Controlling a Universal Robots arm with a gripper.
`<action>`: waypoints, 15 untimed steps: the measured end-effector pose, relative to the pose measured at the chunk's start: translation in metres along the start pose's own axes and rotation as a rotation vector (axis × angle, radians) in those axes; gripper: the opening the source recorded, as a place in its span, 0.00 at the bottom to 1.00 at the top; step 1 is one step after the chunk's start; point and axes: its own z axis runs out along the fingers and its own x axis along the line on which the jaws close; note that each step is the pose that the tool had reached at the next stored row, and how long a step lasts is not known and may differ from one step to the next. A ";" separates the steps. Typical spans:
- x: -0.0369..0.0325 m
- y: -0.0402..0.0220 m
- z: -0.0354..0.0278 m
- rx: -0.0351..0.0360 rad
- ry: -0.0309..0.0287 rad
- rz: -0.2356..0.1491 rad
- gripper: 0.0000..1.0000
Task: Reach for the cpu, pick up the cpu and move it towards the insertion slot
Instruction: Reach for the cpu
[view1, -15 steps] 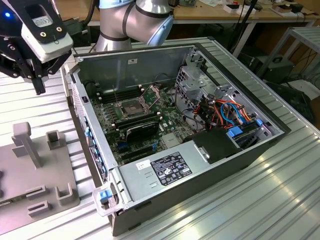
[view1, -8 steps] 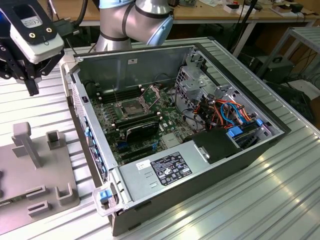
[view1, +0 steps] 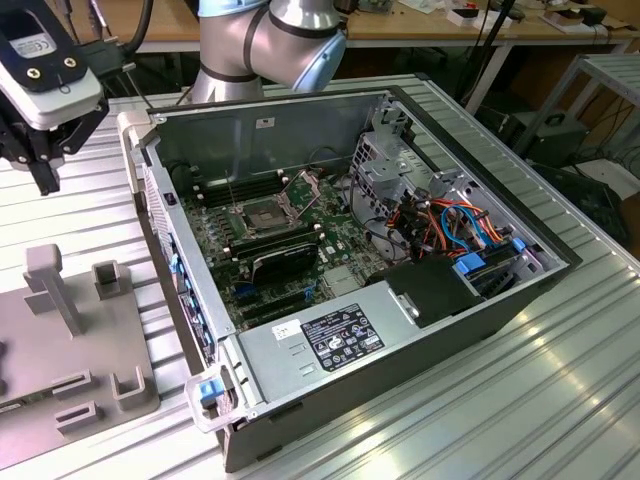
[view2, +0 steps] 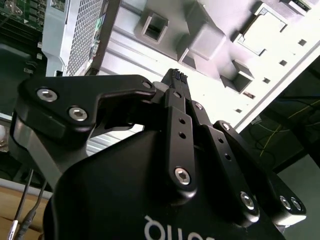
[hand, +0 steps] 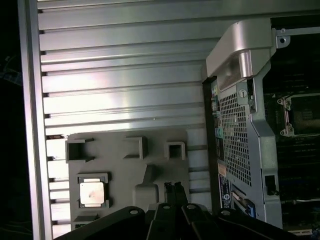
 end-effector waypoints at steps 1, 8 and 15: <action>0.0028 -0.0002 0.0001 -0.0001 0.0001 0.000 0.11; 0.0200 -0.0016 0.0006 -0.0001 0.0013 0.000 0.11; 0.0363 -0.0029 0.0012 0.0000 0.0018 0.000 0.11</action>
